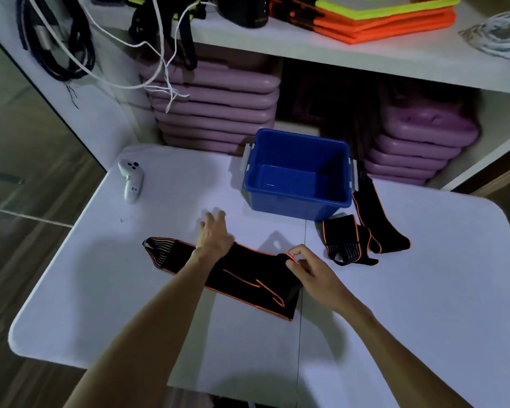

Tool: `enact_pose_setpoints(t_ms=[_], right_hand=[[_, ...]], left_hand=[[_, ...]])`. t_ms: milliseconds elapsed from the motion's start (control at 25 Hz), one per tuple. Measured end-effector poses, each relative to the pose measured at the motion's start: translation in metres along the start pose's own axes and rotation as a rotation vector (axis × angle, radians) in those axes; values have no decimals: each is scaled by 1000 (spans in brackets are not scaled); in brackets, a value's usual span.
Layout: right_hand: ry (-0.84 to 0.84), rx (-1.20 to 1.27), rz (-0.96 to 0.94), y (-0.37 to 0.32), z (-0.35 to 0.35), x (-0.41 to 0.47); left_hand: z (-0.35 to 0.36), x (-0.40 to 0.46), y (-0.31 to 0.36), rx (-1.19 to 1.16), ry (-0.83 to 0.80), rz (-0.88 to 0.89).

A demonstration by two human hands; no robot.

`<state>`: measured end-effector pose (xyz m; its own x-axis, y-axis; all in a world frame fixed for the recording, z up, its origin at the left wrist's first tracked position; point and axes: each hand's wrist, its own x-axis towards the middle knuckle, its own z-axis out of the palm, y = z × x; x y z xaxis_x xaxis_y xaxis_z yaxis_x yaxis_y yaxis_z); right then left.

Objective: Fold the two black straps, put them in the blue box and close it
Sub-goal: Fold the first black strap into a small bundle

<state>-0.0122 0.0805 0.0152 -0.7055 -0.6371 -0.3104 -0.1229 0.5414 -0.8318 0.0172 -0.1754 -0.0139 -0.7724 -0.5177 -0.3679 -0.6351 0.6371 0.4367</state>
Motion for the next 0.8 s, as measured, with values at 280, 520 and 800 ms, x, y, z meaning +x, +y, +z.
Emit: enact_pose_setpoints(t_ms=[280, 520, 800], right_hand=[[53, -59, -66, 6, 6, -1], [21, -147, -75, -13, 12, 12], [-106, -236, -52, -14, 42, 13]], left_hand=[[3, -25, -21, 102, 57, 79], [-34, -32, -68, 171, 286, 52], [-66, -26, -131, 100, 267, -266]])
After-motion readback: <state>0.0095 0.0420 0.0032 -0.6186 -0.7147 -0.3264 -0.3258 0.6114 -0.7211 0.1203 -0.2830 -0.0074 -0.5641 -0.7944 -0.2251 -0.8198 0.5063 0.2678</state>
